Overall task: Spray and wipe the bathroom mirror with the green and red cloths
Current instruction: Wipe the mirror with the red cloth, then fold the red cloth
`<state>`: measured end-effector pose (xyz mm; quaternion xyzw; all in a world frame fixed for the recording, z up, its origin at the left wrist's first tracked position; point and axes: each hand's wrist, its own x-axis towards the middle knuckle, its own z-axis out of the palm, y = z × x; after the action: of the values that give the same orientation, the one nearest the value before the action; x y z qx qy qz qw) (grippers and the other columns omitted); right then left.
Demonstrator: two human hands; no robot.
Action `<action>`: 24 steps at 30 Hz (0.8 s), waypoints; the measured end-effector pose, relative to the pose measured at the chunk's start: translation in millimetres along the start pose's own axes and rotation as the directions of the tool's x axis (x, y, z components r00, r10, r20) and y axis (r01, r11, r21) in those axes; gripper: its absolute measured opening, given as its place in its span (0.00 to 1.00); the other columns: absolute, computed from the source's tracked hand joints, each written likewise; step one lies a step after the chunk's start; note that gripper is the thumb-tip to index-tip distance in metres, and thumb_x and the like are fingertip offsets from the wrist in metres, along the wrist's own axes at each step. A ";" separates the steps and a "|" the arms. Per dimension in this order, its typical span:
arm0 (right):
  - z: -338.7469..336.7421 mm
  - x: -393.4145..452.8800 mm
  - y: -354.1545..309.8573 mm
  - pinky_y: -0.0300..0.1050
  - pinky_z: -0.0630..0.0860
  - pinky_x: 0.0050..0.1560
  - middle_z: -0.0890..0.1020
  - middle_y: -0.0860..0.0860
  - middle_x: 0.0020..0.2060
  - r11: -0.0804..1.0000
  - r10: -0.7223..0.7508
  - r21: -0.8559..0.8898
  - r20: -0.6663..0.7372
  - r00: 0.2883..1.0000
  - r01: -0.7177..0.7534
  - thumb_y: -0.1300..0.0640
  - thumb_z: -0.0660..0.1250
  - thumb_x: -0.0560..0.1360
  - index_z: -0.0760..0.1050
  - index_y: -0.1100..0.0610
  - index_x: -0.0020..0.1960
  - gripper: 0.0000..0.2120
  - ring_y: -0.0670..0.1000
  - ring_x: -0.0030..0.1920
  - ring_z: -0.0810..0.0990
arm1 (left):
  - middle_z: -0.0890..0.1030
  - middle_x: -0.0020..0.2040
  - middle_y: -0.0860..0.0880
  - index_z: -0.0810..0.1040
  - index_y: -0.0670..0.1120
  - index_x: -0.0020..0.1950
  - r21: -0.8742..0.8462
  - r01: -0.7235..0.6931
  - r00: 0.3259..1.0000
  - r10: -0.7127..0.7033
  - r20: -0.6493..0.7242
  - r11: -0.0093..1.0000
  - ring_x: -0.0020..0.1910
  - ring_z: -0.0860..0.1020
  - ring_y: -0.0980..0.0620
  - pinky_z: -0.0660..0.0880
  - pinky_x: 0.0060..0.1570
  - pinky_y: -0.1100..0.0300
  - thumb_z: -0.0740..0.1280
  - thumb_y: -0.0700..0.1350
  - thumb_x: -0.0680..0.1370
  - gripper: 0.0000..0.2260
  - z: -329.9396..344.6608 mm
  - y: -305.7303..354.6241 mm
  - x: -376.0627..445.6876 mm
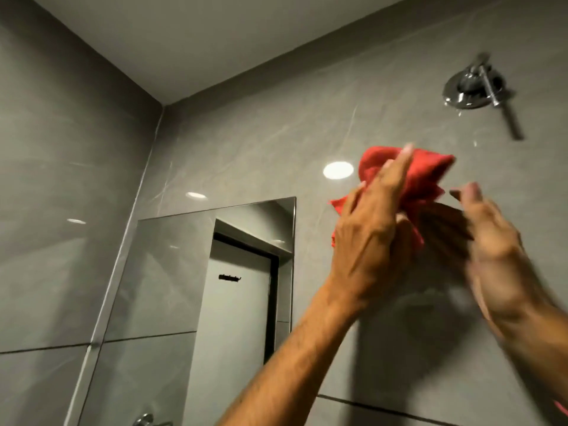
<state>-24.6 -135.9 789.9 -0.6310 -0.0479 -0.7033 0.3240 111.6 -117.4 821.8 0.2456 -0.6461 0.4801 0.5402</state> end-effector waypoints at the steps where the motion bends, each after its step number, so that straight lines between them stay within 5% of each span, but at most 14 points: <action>1: -7.9 -2.5 -9.9 0.43 0.86 0.51 0.91 0.52 0.51 0.996 0.059 0.070 0.054 0.997 -0.063 0.29 0.63 0.71 0.87 0.45 0.53 0.26 0.48 0.50 0.89 | 0.69 0.78 0.41 0.56 0.41 0.81 -0.020 -0.114 0.993 0.114 0.043 0.993 0.75 0.70 0.45 0.69 0.71 0.43 0.58 0.42 0.78 0.31 3.6 6.6 -6.2; 4: -33.2 -8.2 -30.6 0.51 0.84 0.47 0.88 0.63 0.53 0.973 0.215 0.063 0.129 0.968 -0.224 0.28 0.70 0.67 0.85 0.57 0.61 0.37 0.60 0.49 0.87 | 0.63 0.80 0.37 0.55 0.34 0.79 -0.075 -0.263 0.945 0.272 0.182 0.962 0.81 0.62 0.45 0.64 0.75 0.42 0.62 0.41 0.77 0.32 3.8 31.0 -22.3; 6: -46.4 -17.8 -35.5 0.49 0.85 0.40 0.89 0.59 0.44 0.982 0.189 0.019 0.068 0.980 -0.191 0.41 0.75 0.69 0.84 0.63 0.59 0.29 0.55 0.41 0.88 | 0.63 0.80 0.35 0.56 0.33 0.78 -0.057 -0.236 0.954 0.242 0.179 0.970 0.81 0.62 0.43 0.64 0.75 0.41 0.69 0.45 0.77 0.35 0.1 46.1 -36.0; 8: -59.2 -33.8 -35.1 0.41 0.84 0.36 0.89 0.50 0.36 0.987 0.162 0.001 -0.028 0.986 -0.162 0.50 0.75 0.70 0.85 0.60 0.50 0.15 0.47 0.34 0.87 | 0.62 0.81 0.38 0.57 0.36 0.79 -0.033 -0.110 0.979 0.114 0.169 0.993 0.81 0.60 0.45 0.63 0.77 0.43 0.71 0.60 0.74 0.44 -4.1 58.4 -51.1; 10: -70.2 -54.3 -36.1 0.40 0.83 0.38 0.87 0.46 0.34 0.988 0.149 -0.020 -0.141 0.979 -0.153 0.53 0.74 0.75 0.83 0.55 0.44 0.05 0.43 0.34 0.85 | 0.63 0.80 0.41 0.57 0.39 0.80 -0.166 0.194 0.965 -0.157 0.210 0.967 0.79 0.64 0.47 0.65 0.76 0.45 0.69 0.67 0.69 0.50 -8.8 75.8 -70.6; 12: -74.4 -74.0 -34.6 0.42 0.83 0.42 0.86 0.48 0.39 0.992 0.121 -0.005 -0.213 0.969 -0.125 0.56 0.71 0.79 0.82 0.55 0.45 0.05 0.45 0.39 0.85 | 0.75 0.72 0.45 0.64 0.44 0.78 -0.447 0.558 0.830 -0.462 0.313 0.699 0.68 0.77 0.51 0.76 0.67 0.49 0.69 0.64 0.70 0.42 -14.1 93.8 -86.9; 13: -81.5 -94.9 -34.2 0.44 0.83 0.45 0.86 0.50 0.41 0.992 0.122 -0.004 -0.262 0.957 -0.128 0.57 0.70 0.80 0.82 0.55 0.46 0.05 0.47 0.41 0.84 | 0.81 0.63 0.48 0.72 0.47 0.73 -0.567 0.699 0.704 -0.555 0.443 0.435 0.58 0.82 0.55 0.82 0.58 0.52 0.69 0.60 0.72 0.32 -11.2 110.1 -102.7; 15: -88.8 -126.9 -32.0 0.47 0.83 0.50 0.85 0.51 0.42 0.993 0.100 -0.020 -0.334 0.937 -0.113 0.61 0.70 0.81 0.82 0.56 0.46 0.05 0.49 0.44 0.84 | 0.85 0.46 0.53 0.85 0.50 0.53 -0.586 0.810 0.469 -0.574 0.671 -0.024 0.43 0.84 0.56 0.85 0.46 0.52 0.67 0.59 0.74 0.16 -3.8 130.7 -131.8; 16: -97.2 -147.0 -29.5 0.48 0.83 0.51 0.85 0.51 0.41 0.992 0.093 -0.049 -0.374 0.923 -0.120 0.63 0.70 0.81 0.82 0.56 0.45 0.06 0.49 0.45 0.83 | 0.84 0.46 0.52 0.87 0.52 0.46 -0.541 0.822 0.380 -0.535 0.755 -0.180 0.45 0.83 0.53 0.85 0.49 0.47 0.67 0.61 0.72 0.16 -1.5 146.1 -150.3; 18: -114.8 -185.5 -21.9 0.49 0.82 0.52 0.85 0.53 0.42 0.982 0.098 -0.106 -0.430 0.897 -0.158 0.64 0.69 0.81 0.82 0.58 0.47 0.05 0.51 0.46 0.82 | 0.82 0.49 0.48 0.85 0.50 0.43 -0.501 0.804 0.326 -0.468 0.822 -0.320 0.50 0.80 0.46 0.81 0.56 0.38 0.68 0.61 0.71 0.15 1.1 169.9 -187.1; 20: -140.7 -231.2 -11.4 0.50 0.81 0.53 0.83 0.53 0.44 0.951 0.129 -0.187 -0.484 0.865 -0.246 0.62 0.70 0.80 0.82 0.58 0.48 0.04 0.51 0.47 0.80 | 0.85 0.45 0.48 0.85 0.47 0.41 -0.474 0.814 0.300 -0.457 0.837 -0.335 0.45 0.82 0.49 0.84 0.49 0.41 0.72 0.53 0.73 0.10 5.9 200.2 -226.9; 22: -168.5 -284.5 -0.6 0.48 0.78 0.50 0.81 0.51 0.42 0.898 0.179 -0.256 -0.531 0.828 -0.358 0.60 0.71 0.80 0.81 0.53 0.45 0.05 0.49 0.45 0.78 | 0.87 0.42 0.50 0.85 0.46 0.43 -0.383 0.866 0.171 -0.530 0.831 -0.322 0.41 0.84 0.51 0.84 0.47 0.42 0.76 0.42 0.73 0.02 13.3 231.5 -271.3; 24: -199.1 -343.2 12.3 0.40 0.77 0.45 0.80 0.46 0.38 0.806 0.267 -0.317 -0.559 0.785 -0.500 0.59 0.71 0.80 0.80 0.51 0.43 0.07 0.43 0.42 0.77 | 0.87 0.43 0.48 0.84 0.44 0.46 -0.220 0.911 -0.020 -0.569 0.822 -0.349 0.42 0.82 0.49 0.82 0.53 0.39 0.76 0.36 0.72 0.05 23.5 264.8 -322.1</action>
<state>-190.8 -104.7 430.8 -0.4854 0.3321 -0.7467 0.3107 -25.4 -92.2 428.0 0.4262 -0.4966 -0.4500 0.6077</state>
